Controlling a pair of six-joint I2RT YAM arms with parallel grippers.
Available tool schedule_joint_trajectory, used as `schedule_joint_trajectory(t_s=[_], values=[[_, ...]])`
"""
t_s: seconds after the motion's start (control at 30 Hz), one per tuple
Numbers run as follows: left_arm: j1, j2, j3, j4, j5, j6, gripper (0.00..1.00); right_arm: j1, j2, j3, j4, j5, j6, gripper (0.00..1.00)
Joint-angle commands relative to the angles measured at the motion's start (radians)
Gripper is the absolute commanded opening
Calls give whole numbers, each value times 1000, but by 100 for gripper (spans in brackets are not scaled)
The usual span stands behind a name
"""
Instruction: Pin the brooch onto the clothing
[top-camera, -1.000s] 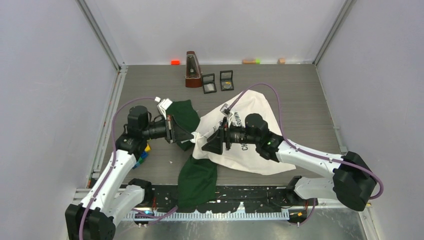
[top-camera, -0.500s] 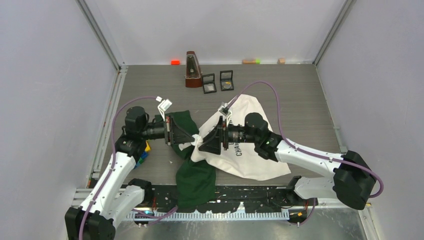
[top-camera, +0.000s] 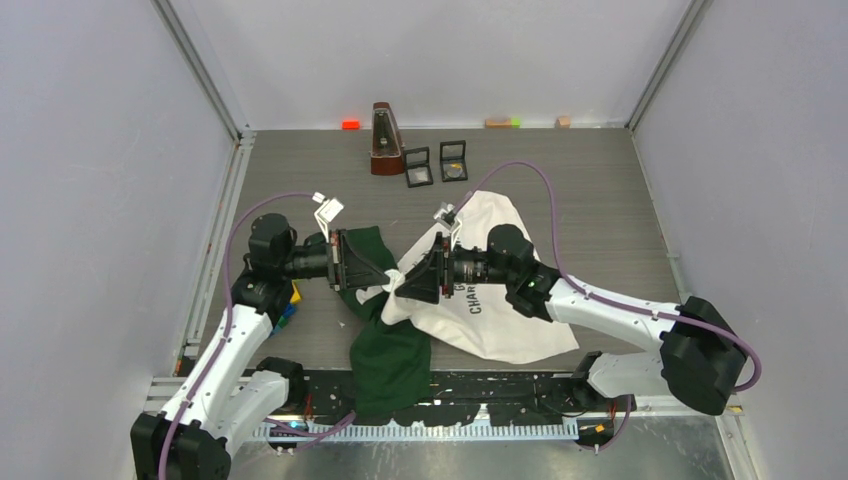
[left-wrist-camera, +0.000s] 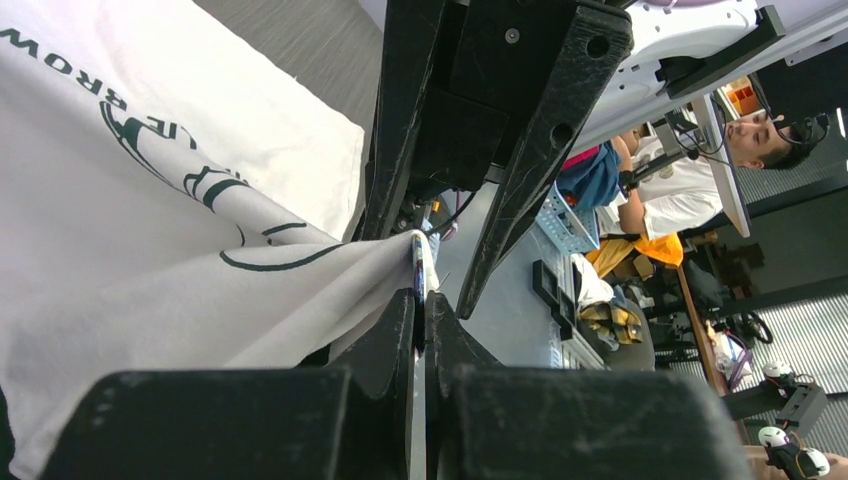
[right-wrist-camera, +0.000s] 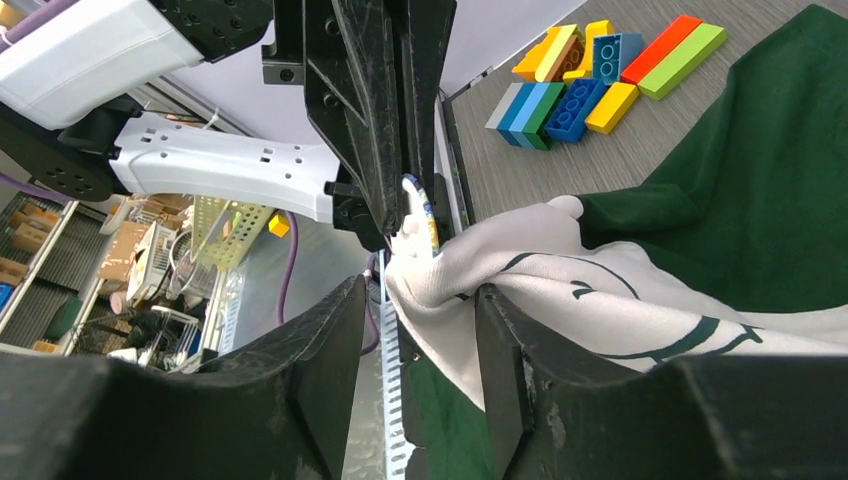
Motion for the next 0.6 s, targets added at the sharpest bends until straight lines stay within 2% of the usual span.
schedule_joint_trajectory(t_s=[0.0,0.17,0.4,0.57], values=[[-8,-14,2,77,53,-22,0,5,4,52,127,6,24,50],[-13,-16,0,79,55,-24,0,5,24,61,145,0,46,47],[-19,-18,-1,82,61,-23,0,5,60,66,186,-25,81,29],[-29,-17,-2,91,71,-27,0,5,72,75,192,-59,92,20]])
